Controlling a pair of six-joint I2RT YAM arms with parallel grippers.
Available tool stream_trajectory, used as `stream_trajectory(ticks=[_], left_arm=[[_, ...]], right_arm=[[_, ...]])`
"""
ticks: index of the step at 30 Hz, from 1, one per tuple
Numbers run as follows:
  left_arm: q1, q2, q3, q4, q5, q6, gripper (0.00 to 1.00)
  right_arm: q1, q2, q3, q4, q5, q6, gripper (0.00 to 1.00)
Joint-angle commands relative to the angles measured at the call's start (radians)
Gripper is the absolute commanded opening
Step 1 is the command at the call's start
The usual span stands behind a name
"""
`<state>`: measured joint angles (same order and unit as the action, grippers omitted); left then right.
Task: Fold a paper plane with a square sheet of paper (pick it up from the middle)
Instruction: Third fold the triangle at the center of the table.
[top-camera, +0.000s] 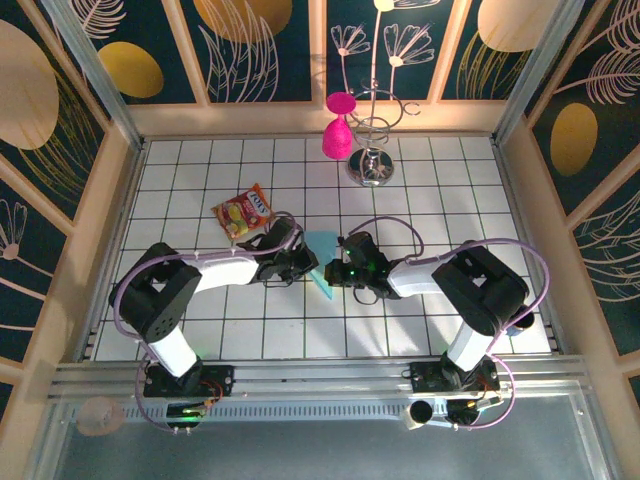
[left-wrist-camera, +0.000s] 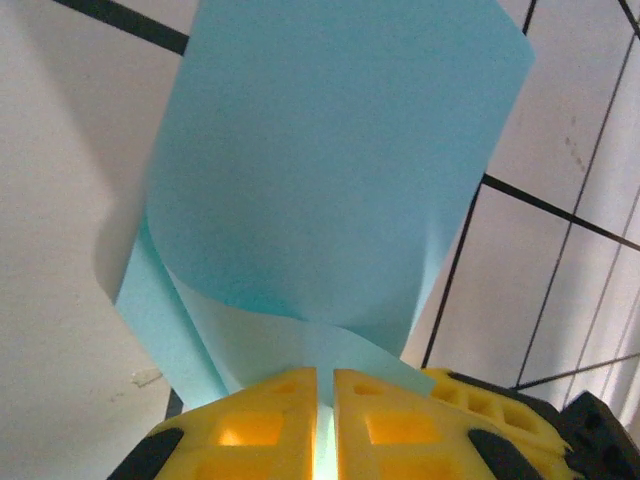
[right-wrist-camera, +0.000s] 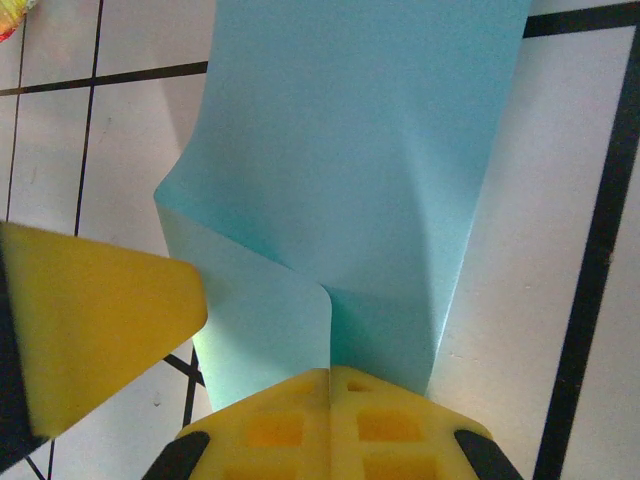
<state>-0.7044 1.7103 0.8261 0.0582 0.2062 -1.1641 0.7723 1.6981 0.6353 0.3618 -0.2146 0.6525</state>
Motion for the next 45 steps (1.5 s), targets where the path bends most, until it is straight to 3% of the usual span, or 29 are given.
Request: stream_trajectory(ticks=[1,33,36,42,45], left_arm=[[-0.001,0.031,0.03,-0.072,-0.026,0.017,0.12],[-0.001,0.024,-0.052,-0.046,-0.029,-0.02,0.11],[0.0,0.03,-0.059,-0.053,-0.044,-0.018,0.1],[-0.001,0.049,-0.068,-0.054,-0.066,-0.017,0.1],[-0.001,0.055,-0.071,-0.045,-0.066,-0.019,0.09]], right_arm=[[0.007,0.024,0.017,-0.049,0.003,-0.031,0.0],[0.005,0.053,0.03,-0.074,0.006,-0.014,0.0],[0.004,0.024,0.033,-0.075,0.005,-0.002,0.07],[-0.017,-0.111,0.055,-0.174,0.055,0.029,0.39],[-0.034,-0.181,0.046,-0.2,0.051,0.018,0.44]])
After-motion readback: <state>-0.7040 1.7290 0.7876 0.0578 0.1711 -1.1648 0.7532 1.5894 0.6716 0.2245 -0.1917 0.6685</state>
